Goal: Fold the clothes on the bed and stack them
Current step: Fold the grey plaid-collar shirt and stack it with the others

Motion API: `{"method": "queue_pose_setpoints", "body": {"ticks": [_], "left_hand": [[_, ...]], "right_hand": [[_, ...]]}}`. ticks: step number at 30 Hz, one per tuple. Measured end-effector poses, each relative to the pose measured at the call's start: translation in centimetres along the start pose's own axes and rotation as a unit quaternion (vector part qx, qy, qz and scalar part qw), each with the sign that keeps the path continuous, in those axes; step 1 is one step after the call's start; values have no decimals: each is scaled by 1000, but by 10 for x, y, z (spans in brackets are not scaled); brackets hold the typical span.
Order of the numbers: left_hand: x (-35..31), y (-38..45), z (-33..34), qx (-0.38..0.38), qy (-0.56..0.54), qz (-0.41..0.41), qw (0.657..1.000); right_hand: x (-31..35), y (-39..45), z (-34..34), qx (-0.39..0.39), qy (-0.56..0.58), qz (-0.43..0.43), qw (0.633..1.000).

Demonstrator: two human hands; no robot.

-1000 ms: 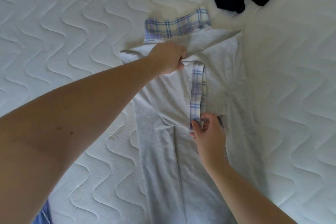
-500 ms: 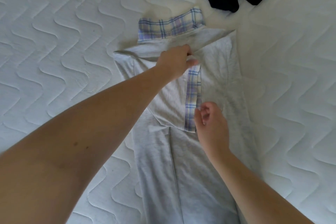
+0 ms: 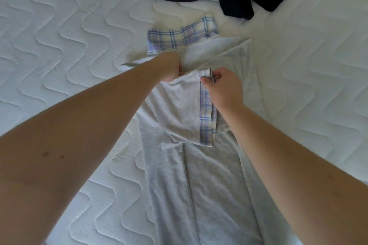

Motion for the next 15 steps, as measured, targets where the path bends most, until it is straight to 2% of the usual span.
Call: {"method": "queue_pose_setpoints", "body": {"ticks": [3,6,8,11,13,15], "left_hand": [[0,-1,2,-3,-15,-16,1000],[0,-5,2,-44,-95,-1,995],[-2,-13,1,-93,-140,55,984],[-12,-23,4,-149,-90,151,973],[-19,-22,11,-173,-79,129,973],[-25,-23,16,-215,-71,66,972]], "right_hand": [[1,-1,-3,-13,-11,-43,999],[-3,-4,-2,18,1,-70,997],[-11,-12,-6,23,-2,-63,998],[-29,-35,-17,15,-55,-84,995],[-42,-55,-19,41,-36,-50,997],[-52,-72,-16,52,-100,-35,993]]}}
Point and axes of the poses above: each hand's wrist, its own y-axis towards the middle knuckle, its own z-axis out of the palm, x = y × z, the point moved 5 cm from there along y, towards the middle knuckle, and after that the axes turned 10 degrees about y, right-handed, at the moved point
